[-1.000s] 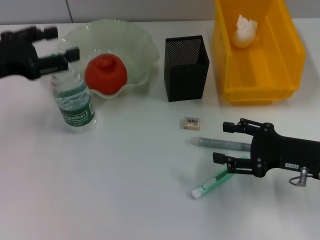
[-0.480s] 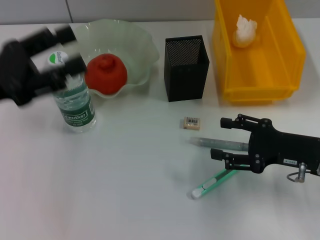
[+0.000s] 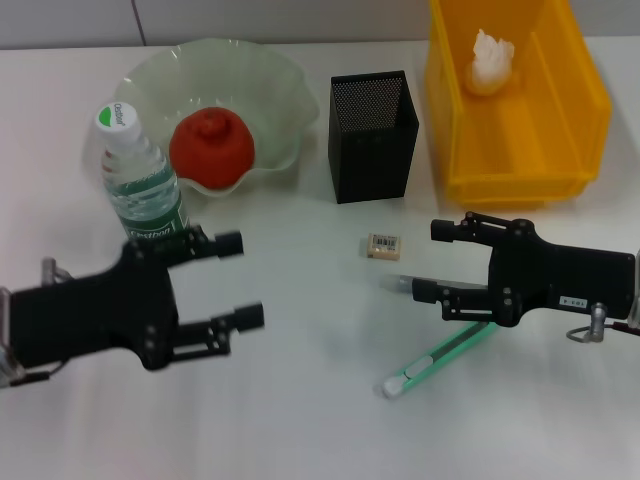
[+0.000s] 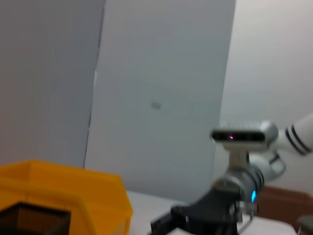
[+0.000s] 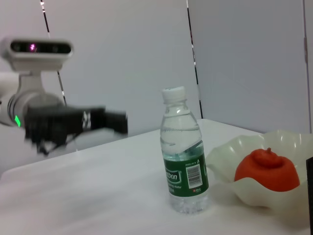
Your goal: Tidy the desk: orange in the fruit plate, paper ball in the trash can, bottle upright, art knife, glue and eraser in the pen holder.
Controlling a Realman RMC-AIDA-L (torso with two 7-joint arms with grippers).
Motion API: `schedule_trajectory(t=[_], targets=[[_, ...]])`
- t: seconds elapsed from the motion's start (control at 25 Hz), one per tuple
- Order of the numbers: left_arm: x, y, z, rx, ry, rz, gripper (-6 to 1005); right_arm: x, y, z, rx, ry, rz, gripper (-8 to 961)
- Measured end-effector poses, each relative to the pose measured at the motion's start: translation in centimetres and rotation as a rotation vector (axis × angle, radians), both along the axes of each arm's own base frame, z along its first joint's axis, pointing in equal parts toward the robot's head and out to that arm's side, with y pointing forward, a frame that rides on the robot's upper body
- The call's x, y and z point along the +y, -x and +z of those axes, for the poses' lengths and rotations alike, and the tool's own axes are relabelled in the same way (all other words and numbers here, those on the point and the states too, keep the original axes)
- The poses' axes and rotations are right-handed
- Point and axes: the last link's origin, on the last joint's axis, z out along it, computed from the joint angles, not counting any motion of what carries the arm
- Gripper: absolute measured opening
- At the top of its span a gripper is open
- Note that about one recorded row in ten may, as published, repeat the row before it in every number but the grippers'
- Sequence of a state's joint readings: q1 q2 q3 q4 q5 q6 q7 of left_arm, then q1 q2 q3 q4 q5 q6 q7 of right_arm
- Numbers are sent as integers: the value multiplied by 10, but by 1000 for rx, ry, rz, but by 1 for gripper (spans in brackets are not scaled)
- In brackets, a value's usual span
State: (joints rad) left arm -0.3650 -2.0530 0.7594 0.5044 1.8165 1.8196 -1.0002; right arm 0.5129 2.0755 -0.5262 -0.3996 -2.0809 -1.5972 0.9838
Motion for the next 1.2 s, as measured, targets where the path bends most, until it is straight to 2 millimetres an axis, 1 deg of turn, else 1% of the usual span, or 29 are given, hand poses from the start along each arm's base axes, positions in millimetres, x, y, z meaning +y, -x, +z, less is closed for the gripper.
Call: schedule_trajectory(t=[0.12, 0.16, 0.24, 0.4, 0.56, 0.68, 0.84, 1.0, 1.2], targets=[[-4, 5, -8, 22, -8, 2, 773, 3, 2, 1, 4, 11, -9, 817], [-4, 5, -8, 22, -8, 2, 773, 4, 3, 2, 5, 13, -11, 817], [-8, 10, -18, 45, -7, 12, 773, 6, 4, 3, 6, 18, -16, 816], [-12, 14, -27, 68, 7, 21, 772, 10, 6, 5, 5, 30, -27, 816], [-14, 15, -33, 88, 24, 19, 771, 16, 10, 13, -19, 53, -22, 816], [-15, 15, -34, 92, 32, 15, 770, 22, 19, 21, -62, 103, -2, 816], [-17, 15, -37, 91, 44, 16, 770, 32, 41, 33, -137, 200, 51, 816], [-19, 15, -39, 91, 54, 14, 770, 42, 69, 43, -234, 323, 127, 816], [-22, 15, -41, 105, 67, -13, 770, 55, 101, 44, -372, 432, 217, 817]])
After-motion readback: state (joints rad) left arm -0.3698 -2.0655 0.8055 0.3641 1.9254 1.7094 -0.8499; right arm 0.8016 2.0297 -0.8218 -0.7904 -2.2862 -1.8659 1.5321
